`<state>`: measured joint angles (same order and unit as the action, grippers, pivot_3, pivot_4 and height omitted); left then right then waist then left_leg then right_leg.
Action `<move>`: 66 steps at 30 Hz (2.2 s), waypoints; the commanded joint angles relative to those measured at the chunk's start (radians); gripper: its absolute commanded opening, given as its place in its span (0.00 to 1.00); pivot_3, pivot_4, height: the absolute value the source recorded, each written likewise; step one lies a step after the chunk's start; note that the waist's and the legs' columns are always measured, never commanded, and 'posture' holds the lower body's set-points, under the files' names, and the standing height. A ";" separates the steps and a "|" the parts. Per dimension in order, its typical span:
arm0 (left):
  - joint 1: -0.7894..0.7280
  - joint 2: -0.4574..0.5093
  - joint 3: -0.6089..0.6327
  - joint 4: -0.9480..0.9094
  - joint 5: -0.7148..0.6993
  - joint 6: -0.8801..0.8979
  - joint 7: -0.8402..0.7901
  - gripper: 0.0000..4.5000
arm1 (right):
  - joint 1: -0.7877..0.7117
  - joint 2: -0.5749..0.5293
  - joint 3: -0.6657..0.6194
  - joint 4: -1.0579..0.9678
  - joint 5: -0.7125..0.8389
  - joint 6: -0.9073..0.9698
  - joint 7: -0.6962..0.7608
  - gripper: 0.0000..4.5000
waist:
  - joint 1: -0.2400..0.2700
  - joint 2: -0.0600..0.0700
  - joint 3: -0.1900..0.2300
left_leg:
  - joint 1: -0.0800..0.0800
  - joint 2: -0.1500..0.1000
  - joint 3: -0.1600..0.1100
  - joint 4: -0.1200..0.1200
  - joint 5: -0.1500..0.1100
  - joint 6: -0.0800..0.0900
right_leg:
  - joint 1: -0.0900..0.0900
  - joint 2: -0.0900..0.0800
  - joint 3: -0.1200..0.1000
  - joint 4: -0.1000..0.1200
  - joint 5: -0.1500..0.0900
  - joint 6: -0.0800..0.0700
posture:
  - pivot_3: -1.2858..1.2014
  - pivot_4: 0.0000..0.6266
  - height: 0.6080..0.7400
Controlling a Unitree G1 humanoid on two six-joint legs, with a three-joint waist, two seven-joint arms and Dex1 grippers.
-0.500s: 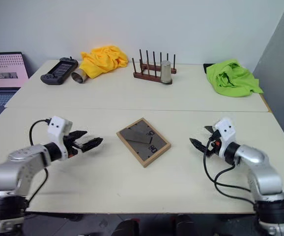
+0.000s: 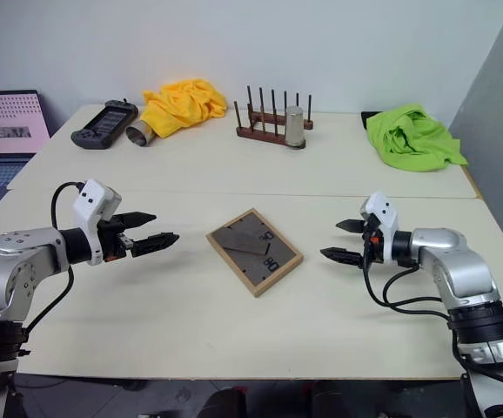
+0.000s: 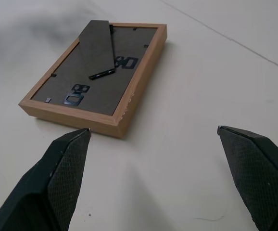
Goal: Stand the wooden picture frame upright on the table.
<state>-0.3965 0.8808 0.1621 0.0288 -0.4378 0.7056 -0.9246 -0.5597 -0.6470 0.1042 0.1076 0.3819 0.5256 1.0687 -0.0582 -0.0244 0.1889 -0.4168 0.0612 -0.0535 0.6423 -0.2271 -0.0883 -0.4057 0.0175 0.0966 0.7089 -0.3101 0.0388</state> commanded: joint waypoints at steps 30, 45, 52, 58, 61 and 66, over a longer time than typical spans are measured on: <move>-0.107 -0.271 -0.229 0.214 0.220 -0.262 0.073 0.00 | -0.055 0.179 0.162 0.127 -0.250 -0.214 0.060 0.00 | 0.006 0.000 0.000 | 0.000 -0.001 -0.001 0.002 0.000 0.000 | 0.000 -0.001 -0.001 0.004 0.000 0.000 | 0.52 0.24 1.00; -0.143 -0.302 -0.322 0.178 0.259 -0.272 -0.040 0.00 | 0.081 0.107 0.158 -0.217 -0.185 0.001 0.059 0.00 | 0.009 0.000 0.000 | 0.000 -0.001 -0.001 0.002 0.000 0.000 | 0.001 0.000 -0.001 0.004 0.000 0.000 | 0.52 0.24 1.00; -0.091 -0.159 -0.244 0.085 0.141 -0.137 -0.191 0.04 | 0.042 0.109 0.089 -0.073 -0.257 -0.050 -0.114 0.00 | -0.005 0.000 0.000 | 0.001 0.000 -0.001 0.002 0.000 0.000 | 0.000 0.000 0.000 0.004 0.000 0.000 | 0.52 0.24 1.00; -0.070 -0.084 -0.233 0.003 0.066 -0.032 -0.278 0.32 | 0.029 0.123 0.084 -0.045 -0.256 -0.064 -0.147 0.00 | -0.005 0.000 0.000 | 0.001 0.000 -0.001 0.002 0.000 0.000 | 0.000 0.001 0.000 0.004 0.000 0.000 | 0.52 0.24 1.00; -0.080 -0.054 -0.216 0.038 0.043 0.002 -0.309 0.44 | 0.028 0.126 0.089 -0.037 -0.258 -0.071 -0.149 0.00 | -0.004 0.000 0.000 | 0.001 0.000 -0.001 0.002 0.000 0.000 | 0.000 0.001 0.000 0.004 0.000 0.000 | 0.52 0.24 1.00; -0.105 -0.011 -0.196 0.089 -0.052 0.197 -0.372 0.67 | 0.043 0.131 0.111 -0.059 -0.258 -0.101 -0.136 0.00 | -0.005 0.000 0.000 | 0.001 0.000 -0.001 0.002 0.000 0.000 | 0.000 0.001 0.000 0.004 0.000 0.000 | 0.52 0.24 1.00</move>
<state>-0.4792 0.8348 -0.0704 0.0968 -0.4347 0.8102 -1.2547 -0.5198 -0.5178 0.2108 0.0872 0.1211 0.4627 0.9218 -0.0627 -0.0242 0.1889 -0.4162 0.0613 -0.0547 0.6438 -0.2271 -0.0882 -0.4055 0.0187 0.0960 0.7126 -0.3105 0.0384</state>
